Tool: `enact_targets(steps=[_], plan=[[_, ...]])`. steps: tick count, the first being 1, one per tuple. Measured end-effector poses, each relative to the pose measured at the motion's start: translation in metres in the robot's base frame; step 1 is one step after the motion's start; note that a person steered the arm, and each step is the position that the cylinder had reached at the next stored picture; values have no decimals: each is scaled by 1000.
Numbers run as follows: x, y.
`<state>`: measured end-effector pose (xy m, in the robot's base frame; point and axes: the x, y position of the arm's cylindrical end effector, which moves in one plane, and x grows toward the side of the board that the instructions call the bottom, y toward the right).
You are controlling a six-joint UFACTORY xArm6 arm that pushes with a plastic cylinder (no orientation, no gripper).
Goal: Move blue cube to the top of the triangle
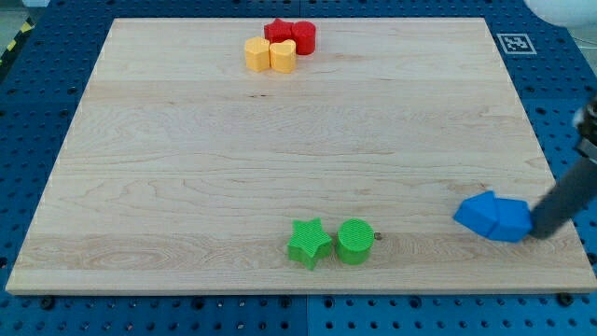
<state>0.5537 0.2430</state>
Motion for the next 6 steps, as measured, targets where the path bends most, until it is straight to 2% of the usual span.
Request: enact_targets(steps=[1, 2, 3, 4, 5, 6], plan=[[-35, -27], [-31, -10], [15, 18], [29, 3], [0, -23], [-50, -46]])
